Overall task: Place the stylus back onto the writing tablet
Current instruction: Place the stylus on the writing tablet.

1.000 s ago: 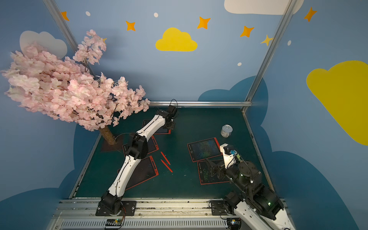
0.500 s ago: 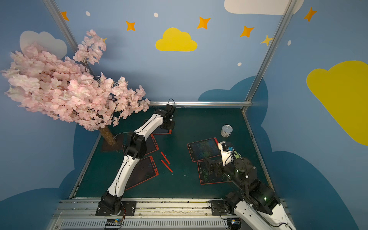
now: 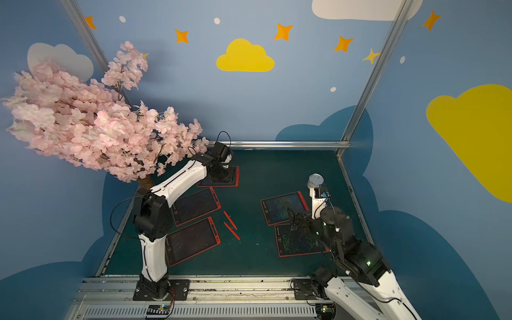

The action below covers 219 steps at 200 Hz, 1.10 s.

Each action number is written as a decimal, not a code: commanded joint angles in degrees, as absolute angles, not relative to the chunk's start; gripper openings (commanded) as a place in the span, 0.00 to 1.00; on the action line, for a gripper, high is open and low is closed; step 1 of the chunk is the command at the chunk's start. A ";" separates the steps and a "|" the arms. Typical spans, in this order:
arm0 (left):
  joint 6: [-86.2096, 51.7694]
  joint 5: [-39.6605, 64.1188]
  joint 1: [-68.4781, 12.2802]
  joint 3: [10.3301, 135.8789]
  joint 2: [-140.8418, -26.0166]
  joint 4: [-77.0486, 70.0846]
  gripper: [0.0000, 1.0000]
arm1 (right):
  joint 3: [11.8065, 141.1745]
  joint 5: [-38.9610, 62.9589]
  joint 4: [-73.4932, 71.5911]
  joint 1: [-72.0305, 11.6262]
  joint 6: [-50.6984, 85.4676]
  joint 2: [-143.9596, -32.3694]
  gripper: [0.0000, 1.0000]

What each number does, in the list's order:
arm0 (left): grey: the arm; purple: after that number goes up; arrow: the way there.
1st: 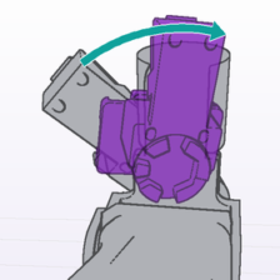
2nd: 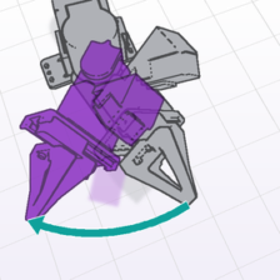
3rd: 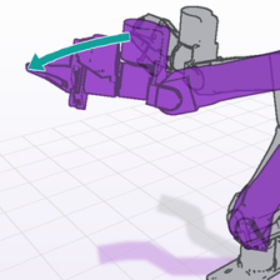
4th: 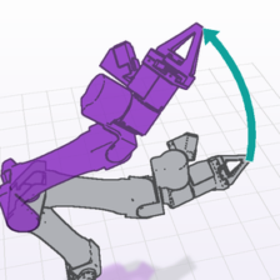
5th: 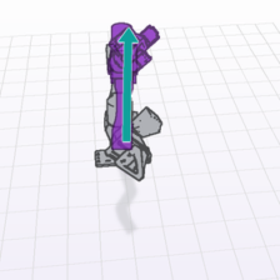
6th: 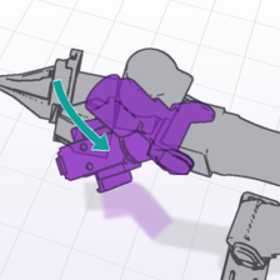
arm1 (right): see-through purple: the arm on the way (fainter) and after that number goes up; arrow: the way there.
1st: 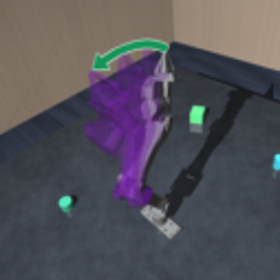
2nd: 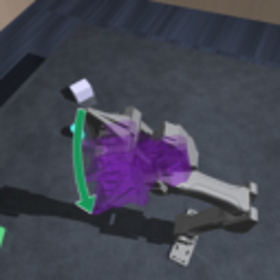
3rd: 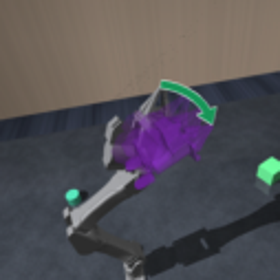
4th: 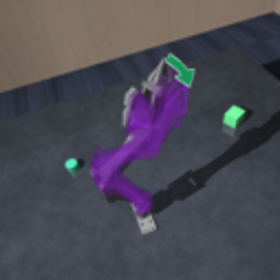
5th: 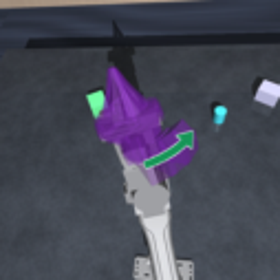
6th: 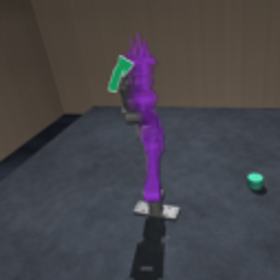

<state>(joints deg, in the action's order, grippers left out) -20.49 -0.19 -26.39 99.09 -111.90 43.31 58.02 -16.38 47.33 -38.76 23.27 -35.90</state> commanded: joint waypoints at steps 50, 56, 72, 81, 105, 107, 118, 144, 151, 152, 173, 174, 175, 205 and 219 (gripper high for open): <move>-23.39 5.98 -29.30 73.01 -89.42 30.80 0.11 | 58.99 -7.63 45.54 -38.76 21.39 -43.12 0.98; -23.38 6.27 -29.51 70.96 -87.44 29.93 0.11 | 58.86 -6.04 44.79 -38.75 20.54 -43.84 0.98; -23.51 7.06 -29.69 65.84 -82.40 28.00 0.13 | 58.82 -5.21 43.40 -38.90 20.18 -46.48 0.98; -23.21 8.00 -29.71 63.44 -79.73 27.12 0.13 | 58.16 -4.82 41.77 -39.02 20.10 -47.77 0.98; -20.38 11.43 -29.71 59.66 -73.55 27.23 0.15 | 58.26 -1.56 38.43 -39.11 21.08 -52.10 0.98; -20.10 11.60 -29.71 59.45 -73.12 27.28 0.16 | 58.31 -1.20 38.10 -39.07 21.03 -52.51 0.98; -18.01 12.73 -29.72 58.45 -70.04 27.48 0.16 | 58.59 -0.38 36.52 -39.17 21.24 -54.51 0.98; -15.47 15.43 -29.71 53.85 -62.73 23.80 0.19 | 59.08 1.04 33.76 -39.29 20.89 -57.84 0.98; -15.04 15.62 -29.62 52.89 -61.25 23.31 0.22 | 58.90 1.25 32.94 -39.35 20.65 -58.24 0.98; -14.99 15.63 -29.62 52.77 -61.04 23.21 0.22 | 58.89 1.24 32.90 -39.36 20.65 -58.30 0.98; -14.85 16.70 -29.53 51.94 -58.92 23.47 0.27 | 59.09 0.10 33.44 -39.37 21.76 -59.10 0.98; -14.85 16.83 -29.53 51.90 -58.90 23.51 0.27 | 59.08 0.14 33.51 -39.37 21.74 -59.17 0.98; -14.85 16.99 -29.53 51.92 -58.89 23.49 0.28 | 59.16 0.16 33.59 -39.33 21.77 -59.20 0.97; -14.32 19.88 -29.53 51.71 -57.55 24.44 0.33 | 57.84 2.39 33.48 -39.42 21.87 -59.11 0.86; -13.80 19.84 -29.53 50.54 -55.79 24.35 0.33 | 56.85 4.77 32.29 -39.46 22.00 -59.78 0.73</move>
<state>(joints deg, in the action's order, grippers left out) -15.64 17.41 -29.74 52.16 -58.30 24.73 58.46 1.19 34.46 -39.13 21.91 -59.31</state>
